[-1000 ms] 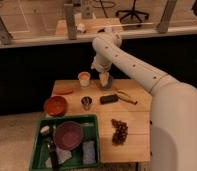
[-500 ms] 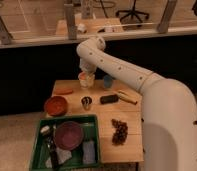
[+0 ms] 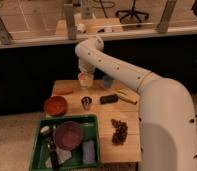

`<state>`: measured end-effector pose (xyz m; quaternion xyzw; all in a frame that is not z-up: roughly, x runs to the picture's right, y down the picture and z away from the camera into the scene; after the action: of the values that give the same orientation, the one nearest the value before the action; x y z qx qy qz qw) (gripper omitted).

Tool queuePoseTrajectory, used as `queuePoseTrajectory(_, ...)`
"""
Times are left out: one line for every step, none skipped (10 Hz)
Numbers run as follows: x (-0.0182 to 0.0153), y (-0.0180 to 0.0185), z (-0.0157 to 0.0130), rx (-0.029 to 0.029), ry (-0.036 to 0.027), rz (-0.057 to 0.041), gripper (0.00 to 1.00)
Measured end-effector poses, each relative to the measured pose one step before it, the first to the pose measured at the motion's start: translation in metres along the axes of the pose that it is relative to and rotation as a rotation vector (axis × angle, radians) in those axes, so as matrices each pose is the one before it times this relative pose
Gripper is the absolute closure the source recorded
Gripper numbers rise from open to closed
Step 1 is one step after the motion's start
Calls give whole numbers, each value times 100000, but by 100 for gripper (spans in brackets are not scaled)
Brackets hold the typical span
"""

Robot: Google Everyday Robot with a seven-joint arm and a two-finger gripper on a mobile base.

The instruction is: Place pepper in red bowl

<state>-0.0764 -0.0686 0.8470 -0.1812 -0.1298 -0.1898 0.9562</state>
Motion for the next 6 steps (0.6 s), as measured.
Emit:
queuePoseTrajectory(-461, 81, 754, -1501, -479, -125, 20)
queuePoseTrajectory(-943, 134, 1276, -2620, -1077, -1067, 20)
queuePoseTrajectory(-1359, -51, 1196, -2410, -1321, -1687, 20)
queuePoseTrajectory(-912, -71, 902, -1579, -889, -1380, 20)
queuePoseTrajectory(-523, 0, 1139, -1699, -823, -1093, 20)
queuePoseTrajectory(-326, -50, 765, -985, -665, -638, 20)
